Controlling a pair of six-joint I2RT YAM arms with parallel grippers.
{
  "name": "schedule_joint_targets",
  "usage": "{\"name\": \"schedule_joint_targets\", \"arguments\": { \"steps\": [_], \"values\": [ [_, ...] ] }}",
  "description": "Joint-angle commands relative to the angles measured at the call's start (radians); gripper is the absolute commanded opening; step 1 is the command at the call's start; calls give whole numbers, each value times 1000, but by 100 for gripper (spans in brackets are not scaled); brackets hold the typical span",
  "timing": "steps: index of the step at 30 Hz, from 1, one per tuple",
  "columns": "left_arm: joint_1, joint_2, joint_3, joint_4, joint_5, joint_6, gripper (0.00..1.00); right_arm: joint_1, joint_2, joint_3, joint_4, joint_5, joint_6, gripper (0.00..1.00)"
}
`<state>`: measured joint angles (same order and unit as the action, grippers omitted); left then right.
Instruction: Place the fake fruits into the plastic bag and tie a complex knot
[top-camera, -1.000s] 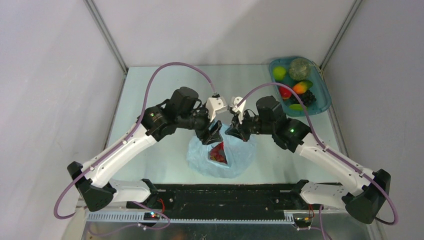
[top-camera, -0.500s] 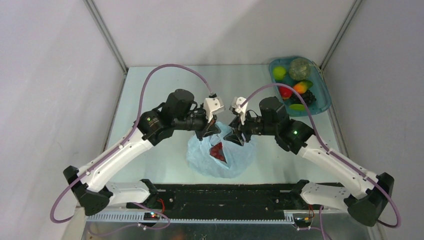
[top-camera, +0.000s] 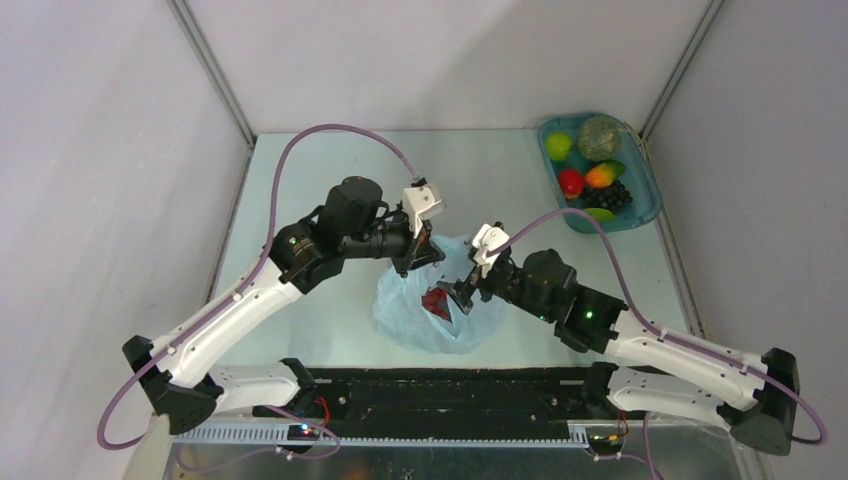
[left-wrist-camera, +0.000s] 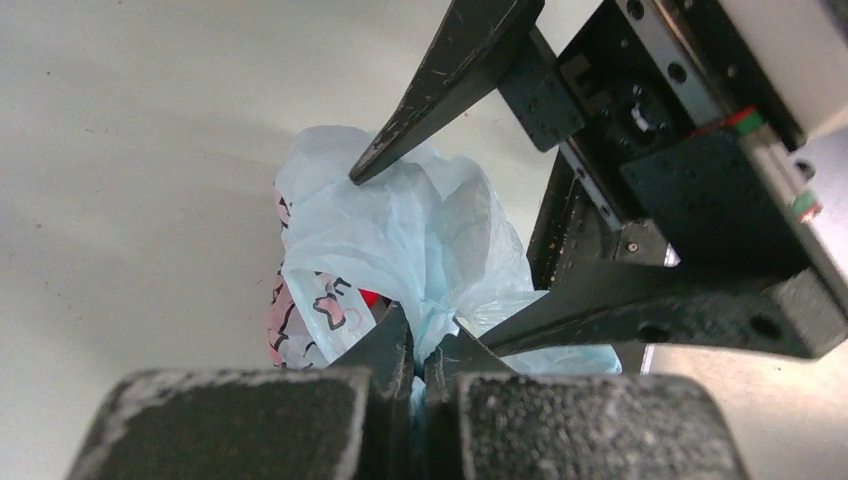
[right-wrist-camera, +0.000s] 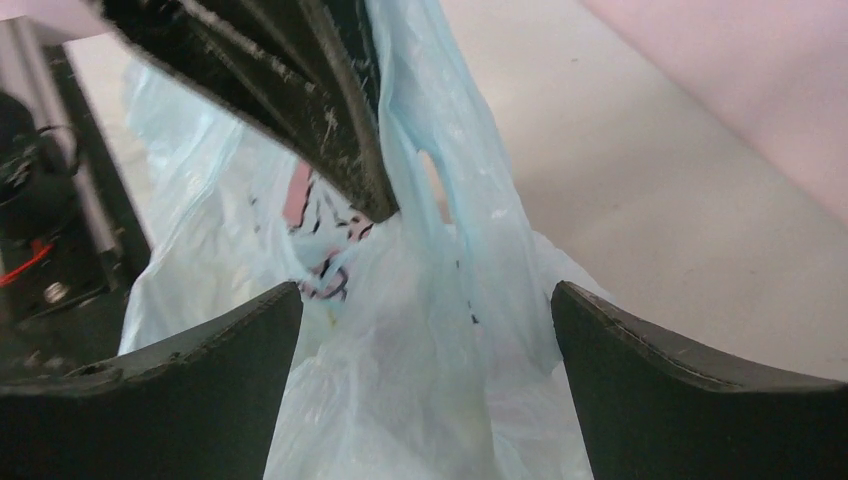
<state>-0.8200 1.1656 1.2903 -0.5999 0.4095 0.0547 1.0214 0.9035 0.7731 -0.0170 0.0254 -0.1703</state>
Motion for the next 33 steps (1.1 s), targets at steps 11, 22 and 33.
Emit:
{"name": "schedule_joint_targets", "arguments": {
  "steps": [11,22,33],
  "values": [
    [-2,-24,5,58,-28,-46,0,134,119,-27,345,493,-103,54],
    [3,-53,-26,109,-81,-99,43,107,123,-46,338,487,-45,0],
    [139,-248,-124,99,62,-109,99,-22,64,-46,240,339,79,0]
  ]
}}
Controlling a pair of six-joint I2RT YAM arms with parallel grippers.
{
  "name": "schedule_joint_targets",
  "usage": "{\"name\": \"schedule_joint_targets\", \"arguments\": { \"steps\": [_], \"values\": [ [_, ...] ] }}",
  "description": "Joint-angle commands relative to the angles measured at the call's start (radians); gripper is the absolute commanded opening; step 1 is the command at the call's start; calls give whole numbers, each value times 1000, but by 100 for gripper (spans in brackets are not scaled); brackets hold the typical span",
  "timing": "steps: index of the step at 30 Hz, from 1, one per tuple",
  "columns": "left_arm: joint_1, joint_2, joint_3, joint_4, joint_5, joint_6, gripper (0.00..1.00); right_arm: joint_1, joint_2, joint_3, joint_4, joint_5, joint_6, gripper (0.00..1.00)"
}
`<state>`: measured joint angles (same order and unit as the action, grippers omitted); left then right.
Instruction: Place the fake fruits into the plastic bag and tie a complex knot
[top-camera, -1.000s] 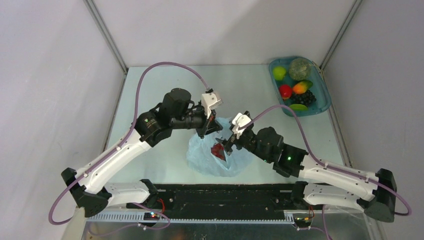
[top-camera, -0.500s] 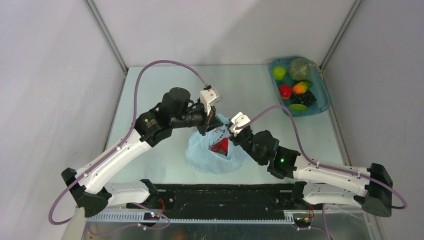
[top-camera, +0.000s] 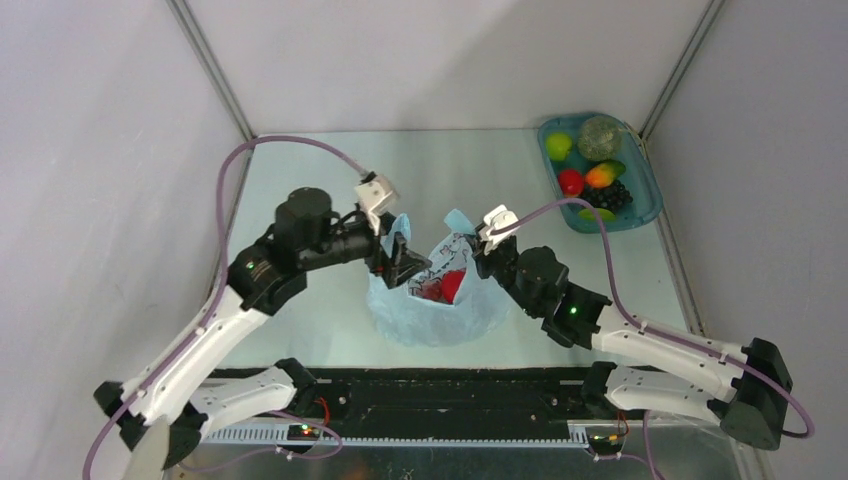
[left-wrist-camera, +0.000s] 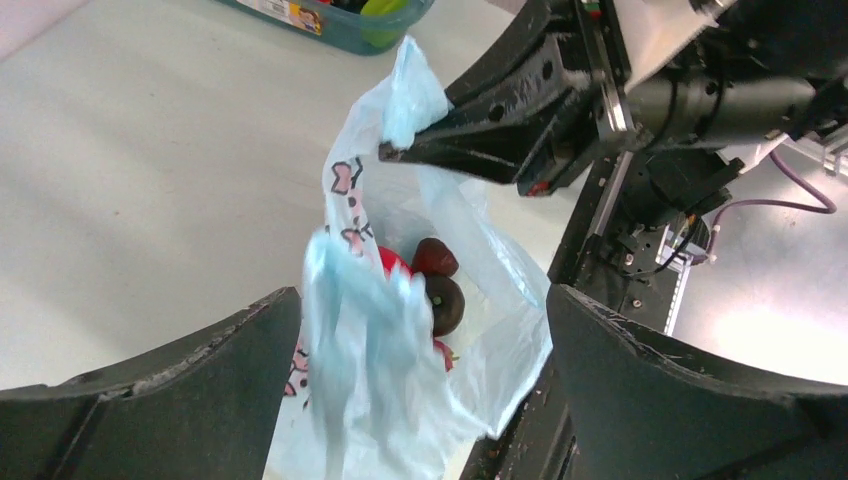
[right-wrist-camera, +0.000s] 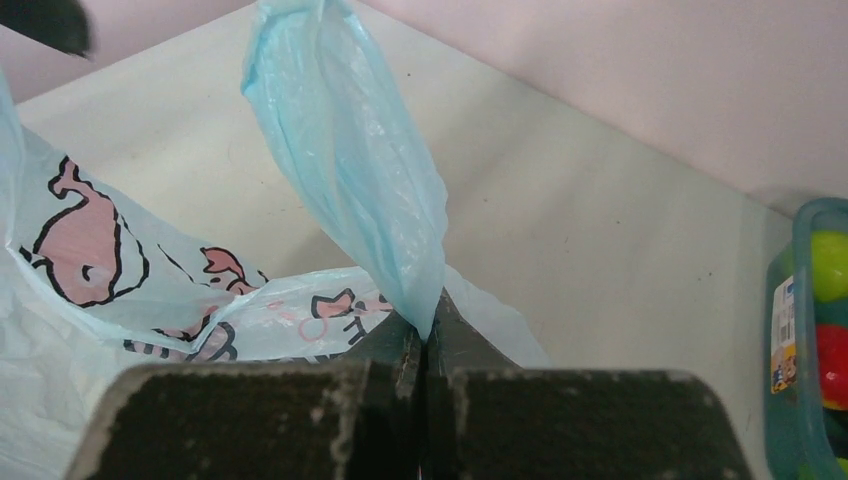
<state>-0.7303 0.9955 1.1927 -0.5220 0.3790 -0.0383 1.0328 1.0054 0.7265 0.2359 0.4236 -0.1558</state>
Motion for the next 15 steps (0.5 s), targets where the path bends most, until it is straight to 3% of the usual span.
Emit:
{"name": "schedule_joint_targets", "arguments": {
  "steps": [1,11,15],
  "values": [
    [65,-101,-33,15,105,-14,99,-39,-43,1,-20,-73,69,0],
    [147,-249,-181,36,47,-72,99,-84,-74,1,-40,-131,96,0],
    [174,-288,-255,128,59,-127,83,-91,-78,1,-42,-147,98,0]
  ]
}}
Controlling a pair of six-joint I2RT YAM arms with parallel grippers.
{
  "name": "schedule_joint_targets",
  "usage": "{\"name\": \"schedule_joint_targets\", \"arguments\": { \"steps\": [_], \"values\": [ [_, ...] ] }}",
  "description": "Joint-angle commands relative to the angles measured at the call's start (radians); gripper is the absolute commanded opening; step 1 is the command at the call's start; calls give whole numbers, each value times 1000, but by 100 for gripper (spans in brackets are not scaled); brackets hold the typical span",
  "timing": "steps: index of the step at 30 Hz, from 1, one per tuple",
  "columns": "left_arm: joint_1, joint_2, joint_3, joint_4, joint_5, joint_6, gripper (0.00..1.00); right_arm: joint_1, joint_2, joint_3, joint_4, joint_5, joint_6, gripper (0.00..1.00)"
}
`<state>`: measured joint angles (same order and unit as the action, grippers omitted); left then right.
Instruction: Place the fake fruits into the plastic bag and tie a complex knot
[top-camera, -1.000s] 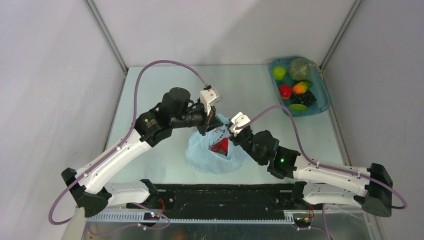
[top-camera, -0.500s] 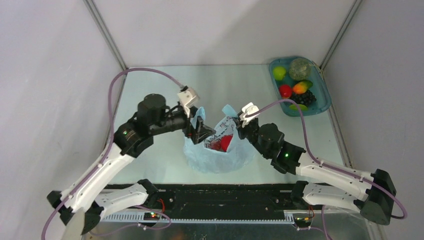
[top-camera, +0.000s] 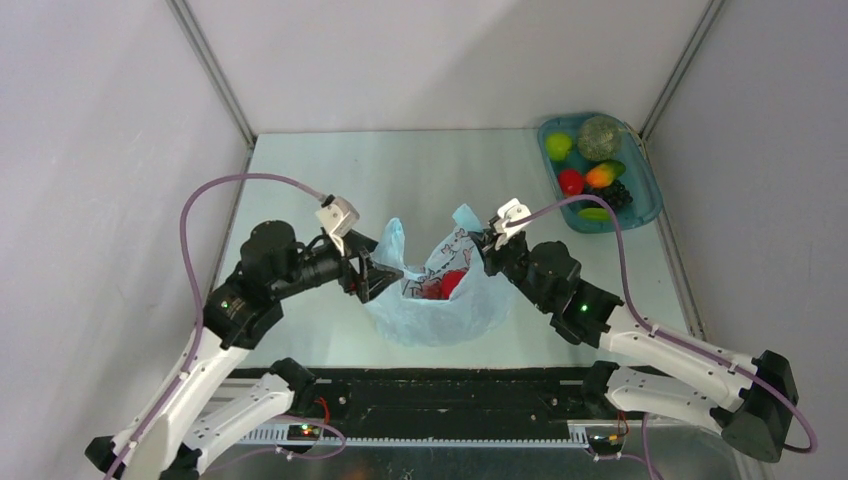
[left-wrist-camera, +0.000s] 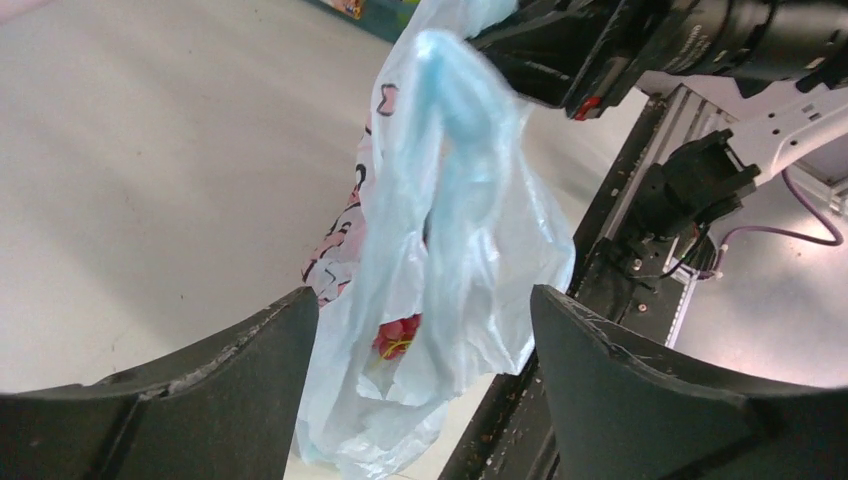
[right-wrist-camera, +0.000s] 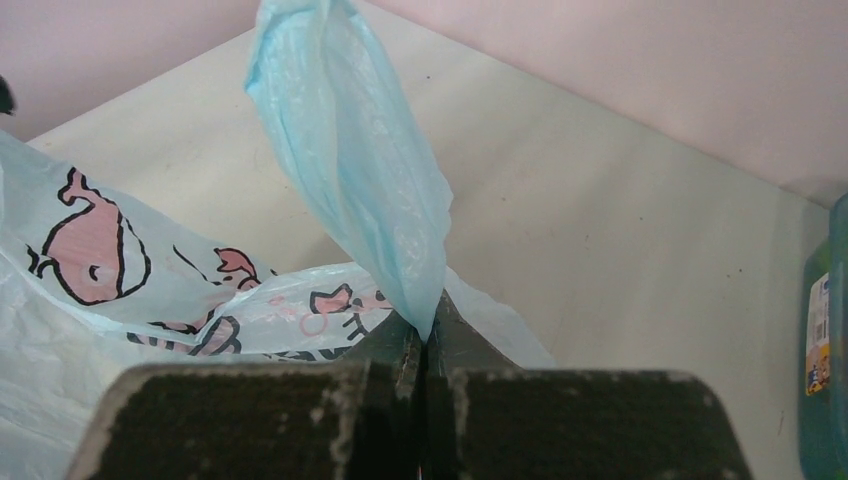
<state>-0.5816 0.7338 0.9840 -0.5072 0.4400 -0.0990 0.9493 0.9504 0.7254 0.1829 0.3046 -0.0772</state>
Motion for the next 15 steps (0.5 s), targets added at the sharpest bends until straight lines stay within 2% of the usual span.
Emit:
{"name": "schedule_joint_targets", "arguments": {
  "steps": [1,6,7,8,9,11,15],
  "values": [
    [27,-36,-75,135,3,-88,76,-9,-24,2,11,-34,19,0],
    [29,11,-122,255,72,-146,50,-10,-29,2,6,-59,-1,0],
    [30,21,-124,265,80,-150,38,-9,-36,1,5,-76,-4,0],
    [30,44,-126,288,98,-158,30,-7,-40,-1,8,-85,-11,0],
    [29,57,-126,302,106,-161,15,-6,-52,-8,16,-106,-14,0],
    [29,103,-107,297,110,-160,2,3,-76,-19,28,-137,-26,0],
    [26,213,-26,239,120,-145,0,42,-102,-21,23,-188,-78,0]
  ]
}}
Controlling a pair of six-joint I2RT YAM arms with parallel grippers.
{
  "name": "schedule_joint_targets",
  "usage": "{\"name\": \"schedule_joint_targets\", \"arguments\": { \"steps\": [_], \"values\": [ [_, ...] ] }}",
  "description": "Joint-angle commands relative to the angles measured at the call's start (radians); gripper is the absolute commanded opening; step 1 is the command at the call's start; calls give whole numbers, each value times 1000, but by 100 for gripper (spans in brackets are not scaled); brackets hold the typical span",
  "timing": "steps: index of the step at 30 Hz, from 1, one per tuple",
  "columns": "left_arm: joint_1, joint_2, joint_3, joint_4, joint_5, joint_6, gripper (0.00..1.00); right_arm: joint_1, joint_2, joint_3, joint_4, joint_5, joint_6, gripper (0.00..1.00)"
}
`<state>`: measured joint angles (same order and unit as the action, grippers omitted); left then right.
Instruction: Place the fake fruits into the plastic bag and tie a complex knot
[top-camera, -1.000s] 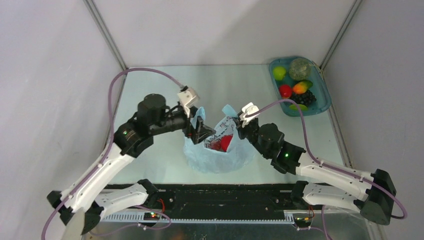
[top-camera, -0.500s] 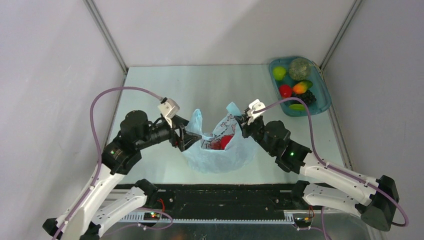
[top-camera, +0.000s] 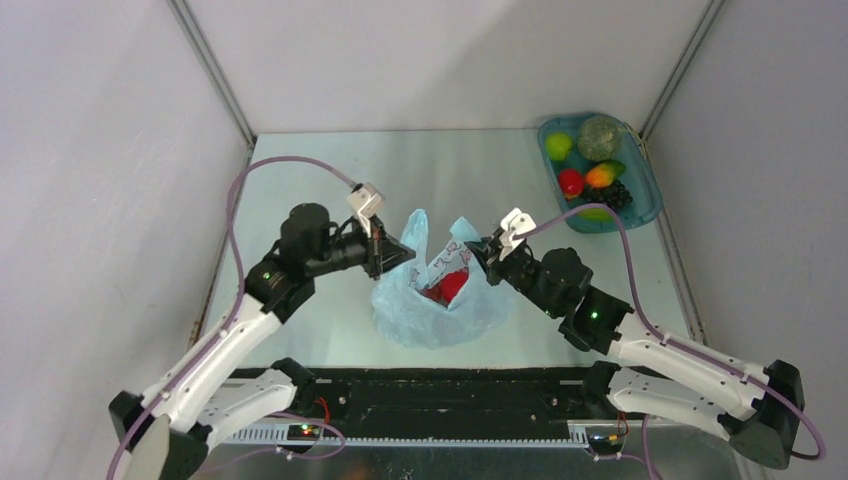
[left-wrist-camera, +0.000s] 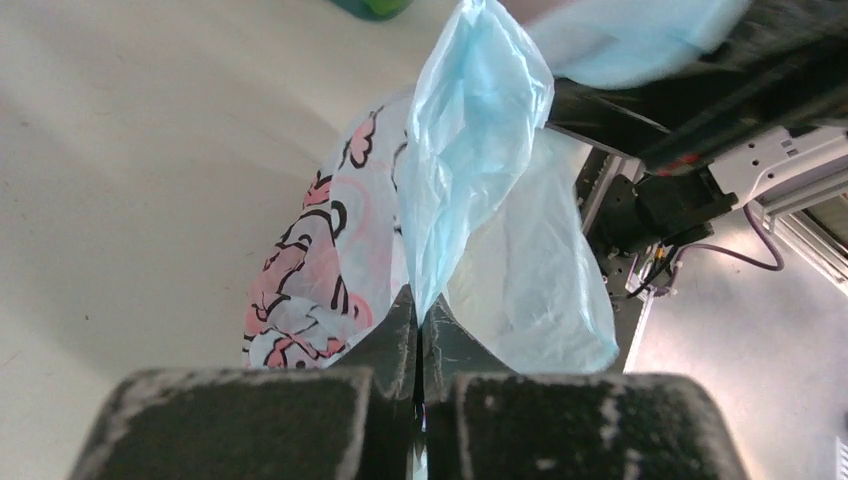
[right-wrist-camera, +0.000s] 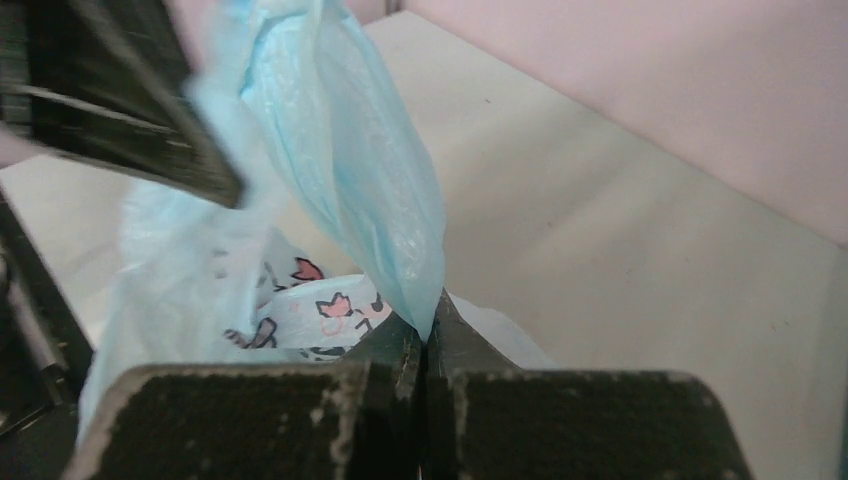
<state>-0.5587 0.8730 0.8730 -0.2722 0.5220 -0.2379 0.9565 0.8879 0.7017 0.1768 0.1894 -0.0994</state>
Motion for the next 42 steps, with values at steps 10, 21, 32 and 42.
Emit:
{"name": "schedule_joint_targets", "arguments": {
  "steps": [10,21,32,42],
  "values": [
    [-105,303,351,-300,-73,184,0,73,5,51,-86,-147,-74,0],
    [-214,343,434,-415,-224,345,0,64,87,111,-169,-104,-40,0],
    [-273,317,424,-419,-265,399,20,28,105,130,-172,-119,17,0],
    [-282,313,433,-429,-215,408,54,22,138,152,-208,-116,39,0]
  ]
}}
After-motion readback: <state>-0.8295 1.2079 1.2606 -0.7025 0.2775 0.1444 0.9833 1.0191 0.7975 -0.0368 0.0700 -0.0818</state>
